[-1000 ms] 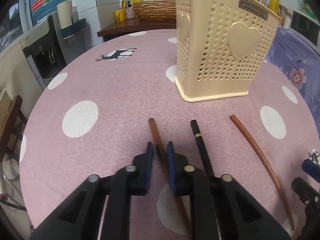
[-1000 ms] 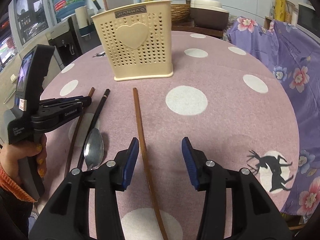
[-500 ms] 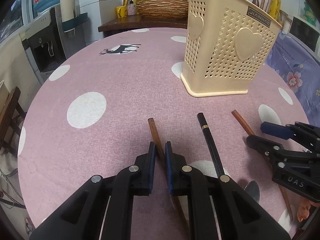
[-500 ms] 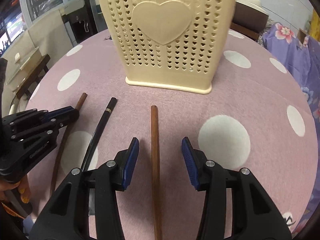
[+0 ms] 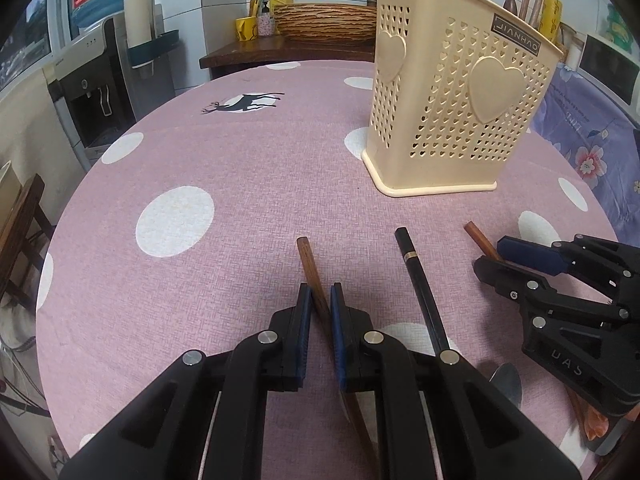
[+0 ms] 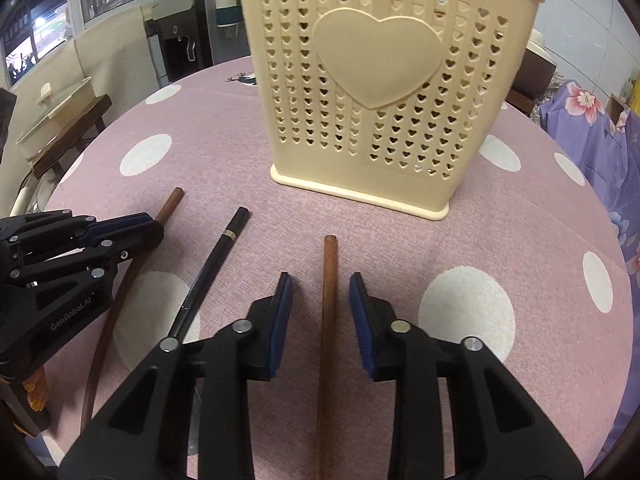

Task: Organize utensils
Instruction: 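Close left tool on a wooden chopstick while right tool grips another, then carry wooden chopstick into basket with left tool while right tool drops its chopstick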

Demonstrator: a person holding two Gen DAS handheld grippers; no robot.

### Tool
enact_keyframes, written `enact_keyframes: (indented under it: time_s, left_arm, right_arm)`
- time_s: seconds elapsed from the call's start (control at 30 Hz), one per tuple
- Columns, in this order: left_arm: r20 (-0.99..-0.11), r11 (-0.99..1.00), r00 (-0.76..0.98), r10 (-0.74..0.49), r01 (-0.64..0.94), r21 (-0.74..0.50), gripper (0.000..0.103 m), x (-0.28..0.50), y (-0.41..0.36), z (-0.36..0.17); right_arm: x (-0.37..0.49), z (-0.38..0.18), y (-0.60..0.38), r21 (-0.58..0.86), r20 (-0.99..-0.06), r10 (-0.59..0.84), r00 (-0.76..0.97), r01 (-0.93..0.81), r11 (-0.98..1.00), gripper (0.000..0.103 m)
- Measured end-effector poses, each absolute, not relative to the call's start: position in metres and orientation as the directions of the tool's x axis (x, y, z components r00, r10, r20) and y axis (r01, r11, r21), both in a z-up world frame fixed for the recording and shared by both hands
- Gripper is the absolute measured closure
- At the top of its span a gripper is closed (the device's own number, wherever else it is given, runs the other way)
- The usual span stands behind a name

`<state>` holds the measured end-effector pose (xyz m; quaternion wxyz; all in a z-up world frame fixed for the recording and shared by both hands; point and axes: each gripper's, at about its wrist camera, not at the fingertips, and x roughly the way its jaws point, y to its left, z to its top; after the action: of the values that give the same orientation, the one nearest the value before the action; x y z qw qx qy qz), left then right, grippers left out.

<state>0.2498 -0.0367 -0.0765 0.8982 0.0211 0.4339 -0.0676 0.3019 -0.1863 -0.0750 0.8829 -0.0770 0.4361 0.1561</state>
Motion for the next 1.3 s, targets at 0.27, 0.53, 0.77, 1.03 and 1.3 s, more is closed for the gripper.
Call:
enact_keyframes:
  time_s: [0.27, 0.53, 0.77, 1.03, 1.3]
  left_arm:
    - [-0.783, 0.989, 0.615, -0.092, 0.146, -0.001, 0.092, 0.249, -0.039, -0.076]
    - [-0.779, 0.989, 0.618, -0.105, 0.15, -0.015, 0.093, 0.251, -0.037, -0.076]
    - [-0.758, 0.987, 0.637, -0.138, 0.15, -0.054, 0.095, 0.249, -0.033, -0.066]
    - [-0.641, 0.978, 0.739, -0.205, 0.18, -0.106, 0.095, 0.224, -0.022, -0.001]
    - [-0.498, 0.974, 0.838, -0.224, 0.194, -0.112, 0.095, 0.199, -0.01, 0.063]
  right_arm:
    - [0.302, -0.076, -0.178, 0.005, -0.798, 0.223, 0.56, -0.364, 0.931, 0.095]
    - [0.299, -0.074, -0.188, 0.052, -0.793, 0.242, 0.559, -0.335, 0.941, 0.095]
    - [0.284, -0.048, -0.207, 0.108, -0.739, 0.282, 0.611, -0.306, 0.946, 0.095]
    - [0.251, 0.019, -0.236, 0.165, -0.603, 0.332, 0.725, -0.294, 0.942, 0.095]
    - [0.223, 0.084, -0.266, 0.17, -0.482, 0.338, 0.808, -0.293, 0.941, 0.095]
